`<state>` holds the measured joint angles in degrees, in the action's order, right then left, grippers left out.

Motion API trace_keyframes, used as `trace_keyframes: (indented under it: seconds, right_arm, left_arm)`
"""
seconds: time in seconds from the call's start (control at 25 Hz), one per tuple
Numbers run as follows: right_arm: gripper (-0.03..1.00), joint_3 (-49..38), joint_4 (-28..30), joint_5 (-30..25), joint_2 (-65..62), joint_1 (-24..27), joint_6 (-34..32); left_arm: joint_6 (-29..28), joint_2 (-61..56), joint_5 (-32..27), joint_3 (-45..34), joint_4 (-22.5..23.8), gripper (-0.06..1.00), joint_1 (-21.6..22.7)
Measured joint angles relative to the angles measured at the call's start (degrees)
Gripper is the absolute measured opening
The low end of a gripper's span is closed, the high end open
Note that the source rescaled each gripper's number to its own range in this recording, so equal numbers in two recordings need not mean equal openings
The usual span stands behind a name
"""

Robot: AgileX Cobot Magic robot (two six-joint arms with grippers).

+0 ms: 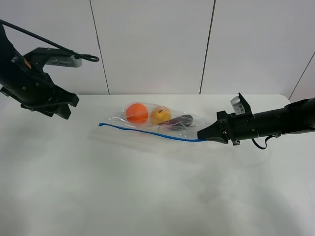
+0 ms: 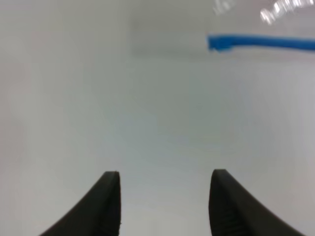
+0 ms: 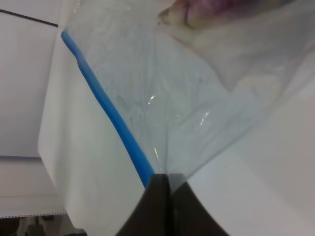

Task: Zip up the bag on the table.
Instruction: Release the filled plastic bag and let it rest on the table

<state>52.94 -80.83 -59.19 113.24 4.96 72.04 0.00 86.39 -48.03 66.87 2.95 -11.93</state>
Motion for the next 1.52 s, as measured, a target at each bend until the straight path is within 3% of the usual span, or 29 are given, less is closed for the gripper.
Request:
trace_keyframes:
  seconds: [0.2,0.52,0.76,1.08,1.24,1.52]
  right_arm:
    - [0.00,0.00,0.10,-0.10,0.00,0.00,0.00]
    - [0.00,0.00,0.53,-0.10,0.00,0.00,0.00]
    - [0.00,0.00,1.01,-0.94,0.00,0.00,0.00]
    - [0.00,0.00,1.30,-0.99,0.00,0.00,0.00]
    - [0.00,0.00,1.30,-0.99,0.00,0.00,0.00]
    - [0.00,0.00,1.30,-0.83,0.00,0.00,0.00]
  left_arm:
    - [1.89,-4.31,4.42,0.00,1.21,0.65,-0.05]
    - [15.84,-9.06,7.54,0.00,1.17,0.65,-0.05]
    - [17.80,-12.78,10.20,-1.08,-4.20,0.65,-0.05]
    - [13.03,-26.61,9.13,-2.58,-11.30,0.65,-0.05]
    - [10.87,-37.65,6.06,-4.90,-12.20,0.65,-0.05]
    - [10.30,-50.21,-4.27,-6.22,-10.52,0.65,-0.05]
